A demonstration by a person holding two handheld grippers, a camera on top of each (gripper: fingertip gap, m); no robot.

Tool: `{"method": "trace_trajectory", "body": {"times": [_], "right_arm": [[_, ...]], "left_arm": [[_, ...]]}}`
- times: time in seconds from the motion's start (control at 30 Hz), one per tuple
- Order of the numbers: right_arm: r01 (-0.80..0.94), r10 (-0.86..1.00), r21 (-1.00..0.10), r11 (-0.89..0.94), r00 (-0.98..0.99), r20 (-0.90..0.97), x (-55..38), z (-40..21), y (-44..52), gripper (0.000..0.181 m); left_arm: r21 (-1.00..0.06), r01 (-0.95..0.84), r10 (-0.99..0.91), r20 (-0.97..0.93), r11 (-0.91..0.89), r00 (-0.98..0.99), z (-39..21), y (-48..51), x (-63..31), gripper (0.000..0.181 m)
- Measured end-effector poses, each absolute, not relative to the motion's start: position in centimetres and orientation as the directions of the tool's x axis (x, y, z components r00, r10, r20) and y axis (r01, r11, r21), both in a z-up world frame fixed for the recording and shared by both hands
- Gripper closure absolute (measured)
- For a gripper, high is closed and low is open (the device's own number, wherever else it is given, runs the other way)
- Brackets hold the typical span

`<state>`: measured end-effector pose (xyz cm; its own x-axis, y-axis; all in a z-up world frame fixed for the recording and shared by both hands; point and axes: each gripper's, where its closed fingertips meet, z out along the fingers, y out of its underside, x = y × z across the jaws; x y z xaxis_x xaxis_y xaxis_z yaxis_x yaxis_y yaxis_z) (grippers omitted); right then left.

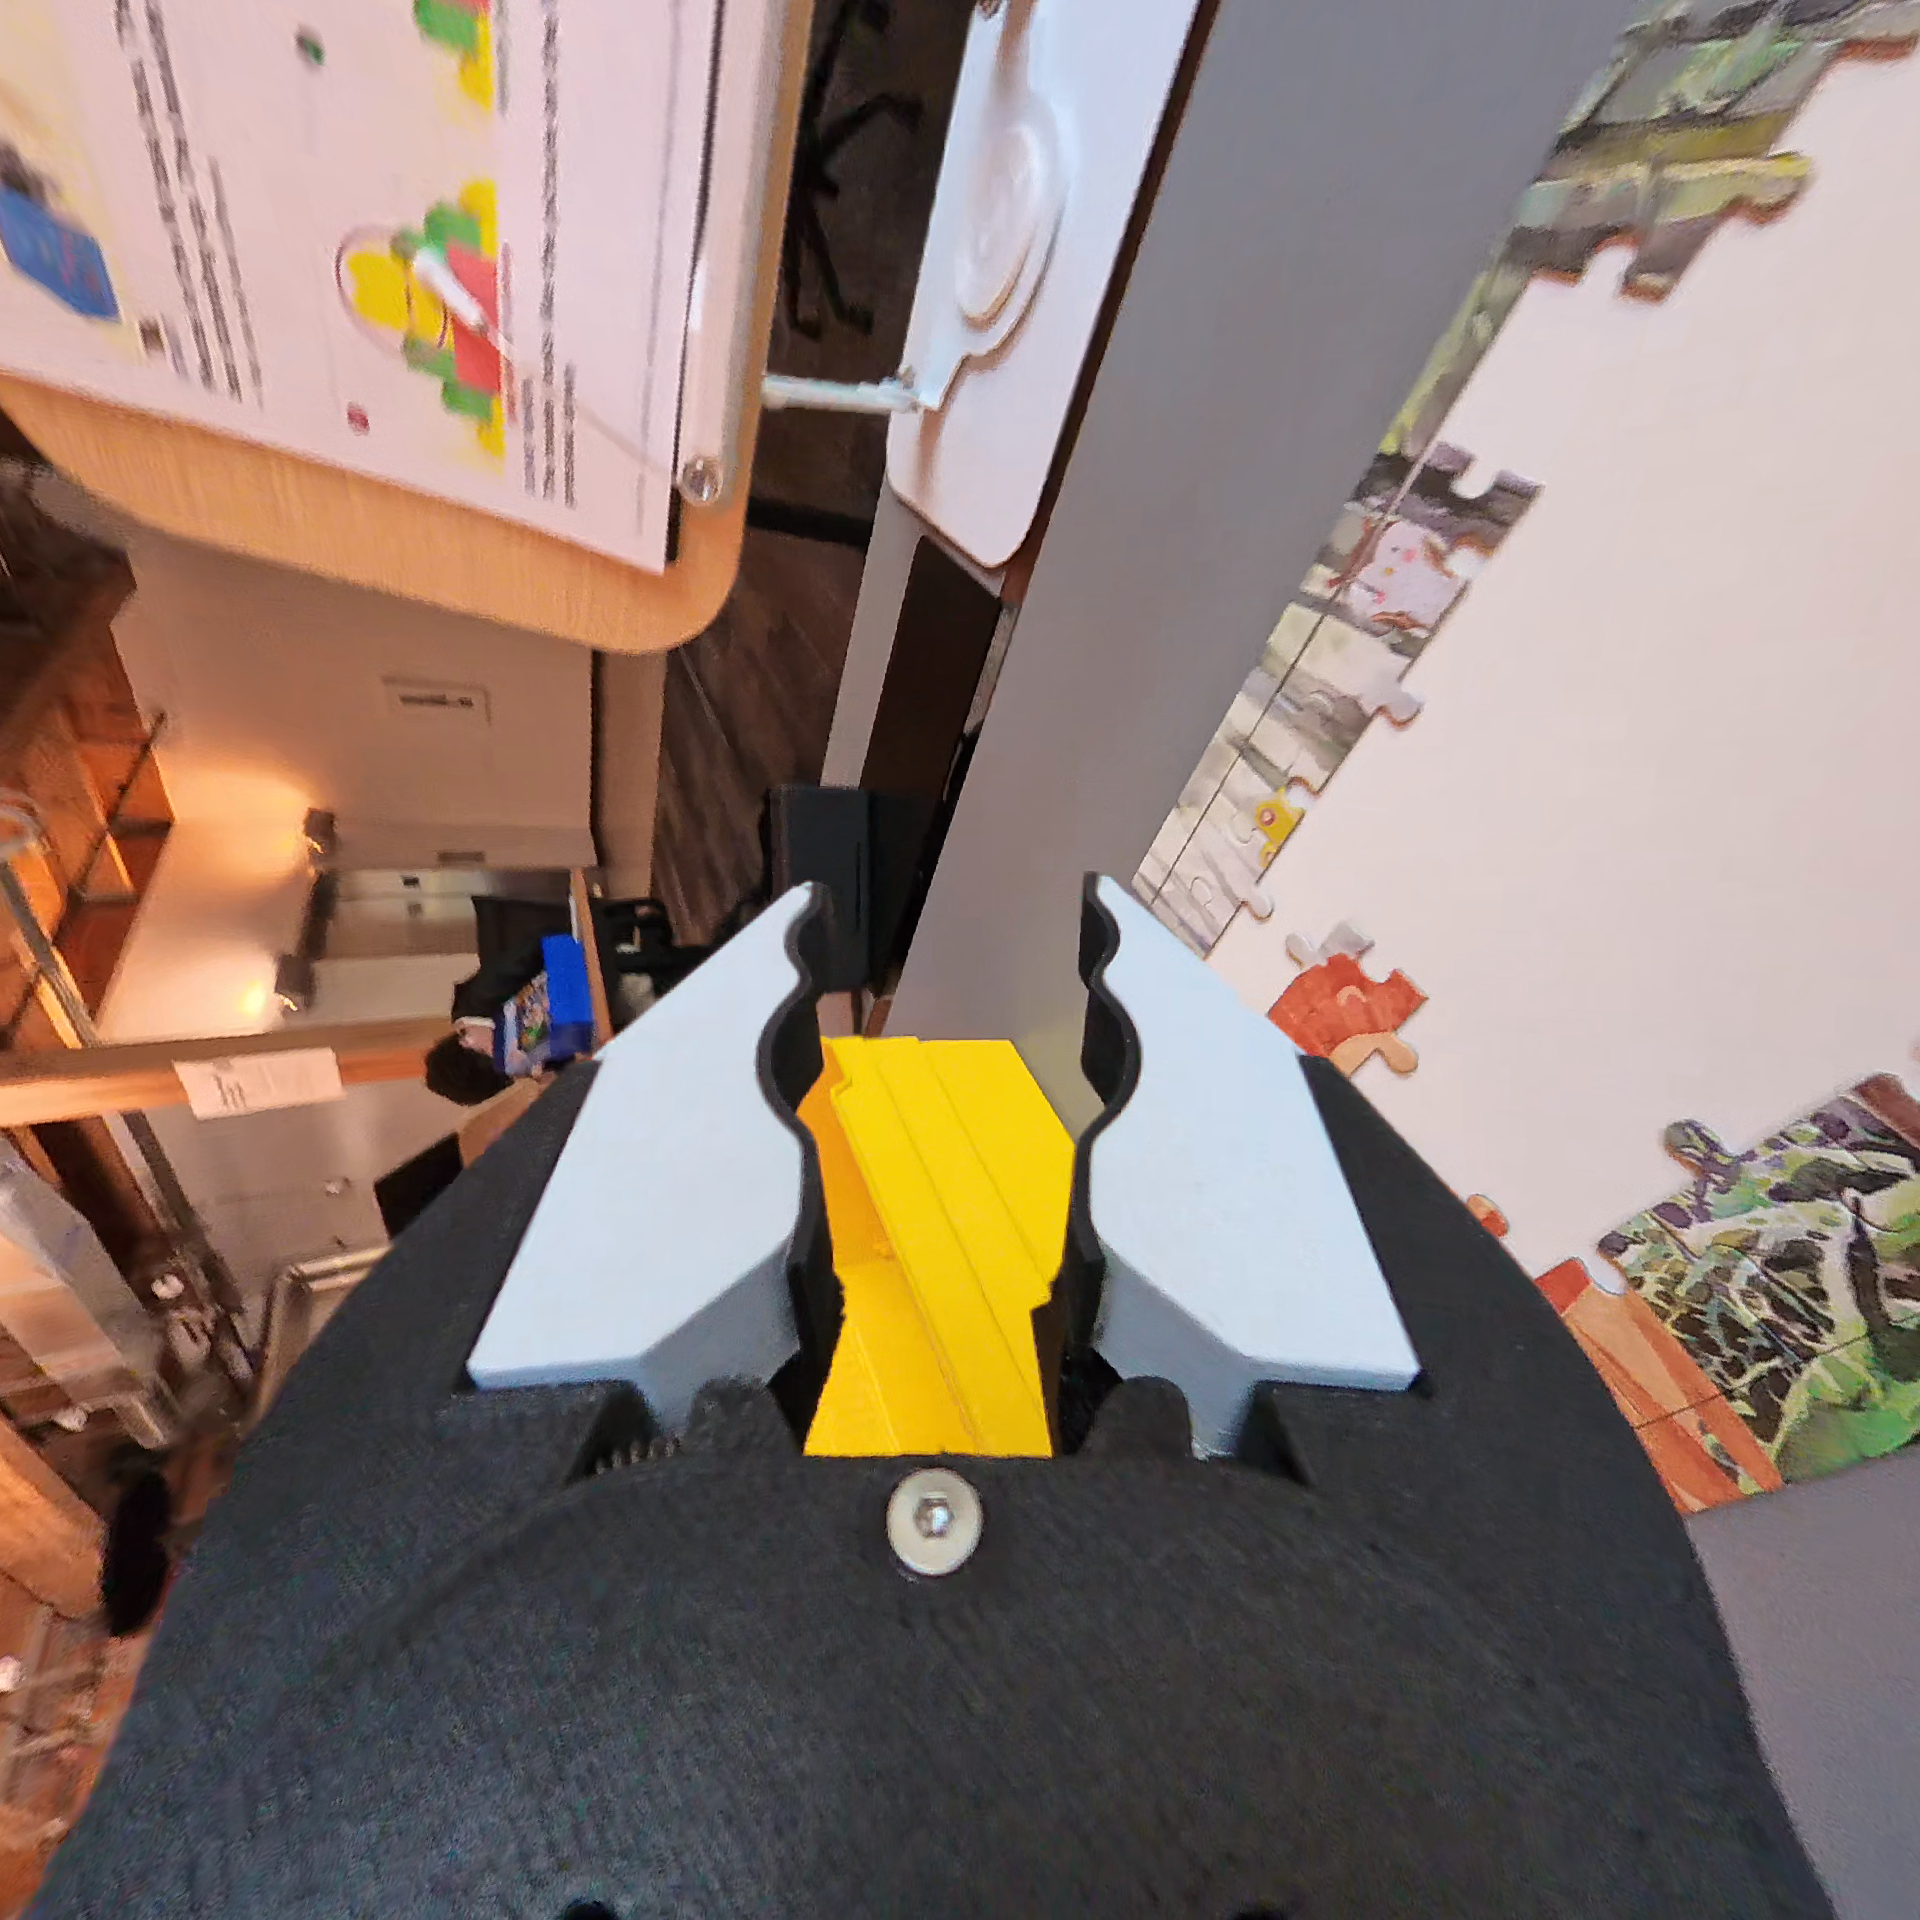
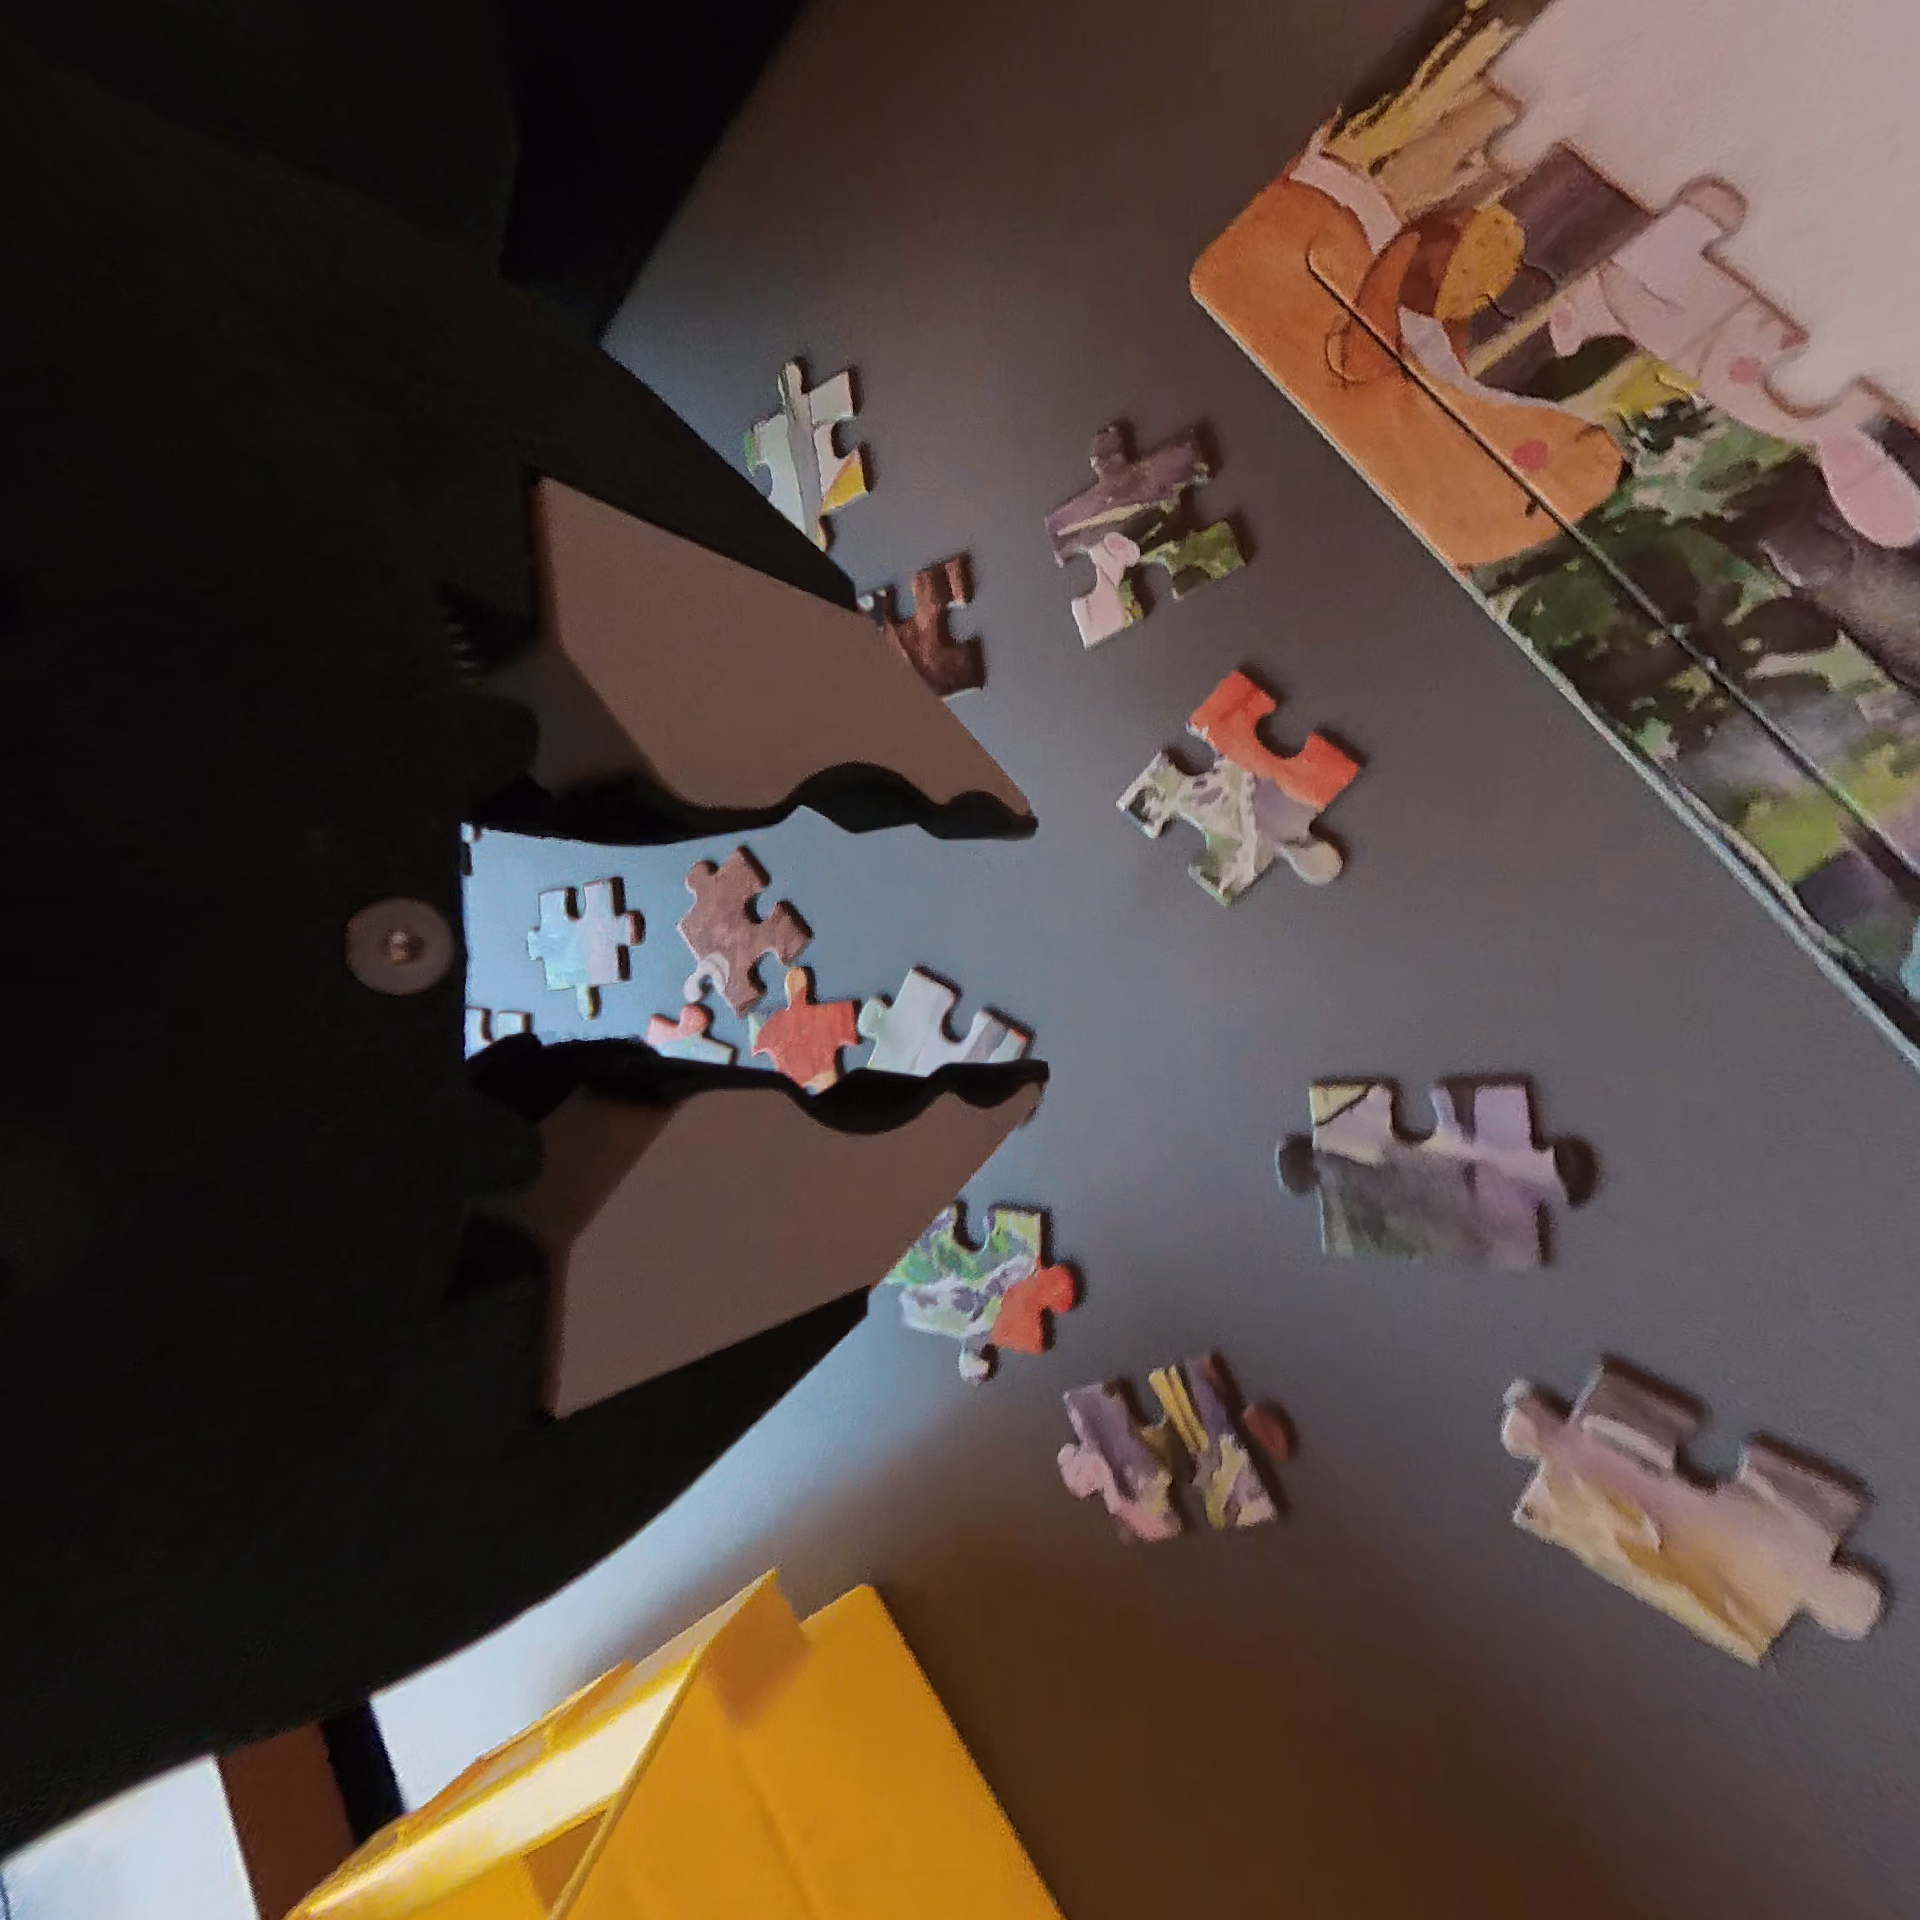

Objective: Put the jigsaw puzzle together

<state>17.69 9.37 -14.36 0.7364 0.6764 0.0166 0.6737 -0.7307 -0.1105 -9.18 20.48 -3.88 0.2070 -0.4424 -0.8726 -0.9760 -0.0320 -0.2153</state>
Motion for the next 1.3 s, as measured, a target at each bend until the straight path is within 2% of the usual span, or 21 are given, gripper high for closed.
{"method": "trace_trajectory", "body": {"times": [0.13,0.27,0.57,0.7,0.83,0.97,1.1,1.2,1.3], "right_arm": [[0.740,0.743,-0.111,-0.664,0.669,0.014,16.1,-15.0,9.4,0.137],[0.760,0.764,-0.098,-0.642,0.646,0.002,15.5,-15.5,9.2,0.136],[0.777,0.776,-0.043,-0.628,0.630,0.034,15.4,-15.5,8.7,0.136],[0.757,0.758,-0.043,-0.652,0.653,-0.008,15.1,-14.9,7.8,0.138],[0.756,0.756,-0.025,-0.654,0.654,0.004,15.5,-14.7,7.6,0.143],[0.629,0.605,-0.169,-0.759,0.777,0.175,19.4,-12.5,11.6,0.148],[0.439,0.355,-0.434,-0.787,0.897,0.264,23.6,-9.3,15.9,0.148],[0.327,0.242,-0.599,-0.731,0.945,0.220,24.3,-7.6,18.2,0.149],[0.198,0.205,-0.689,-0.697,0.976,0.074,22.7,-7.7,19.9,0.148]], "left_arm": [[-0.164,-0.986,-0.444,-0.885,0.020,0.139,-4.7,19.9,-7.9,0.134],[-0.149,-0.989,-0.450,-0.883,-0.007,0.136,-5.1,20.3,-8.4,0.133],[-0.189,-0.981,-0.469,-0.863,-0.043,0.187,-5.0,20.7,-9.3,0.133],[-0.206,-0.977,-0.479,-0.853,-0.058,0.208,-4.8,21.0,-9.9,0.133],[-0.269,-0.956,-0.465,-0.835,-0.120,0.294,-3.3,21.8,-12.3,0.133],[-0.391,-0.901,-0.428,-0.793,-0.187,0.433,-0.9,22.5,-15.4,0.133],[-0.489,-0.848,-0.392,-0.753,-0.205,0.529,1.4,22.4,-17.3,0.135],[-0.530,-0.823,-0.374,-0.735,-0.205,0.566,2.7,22.2,-18.3,0.136],[-0.555,-0.805,-0.363,-0.721,-0.208,0.590,3.4,22.0,-18.8,0.136]]}}
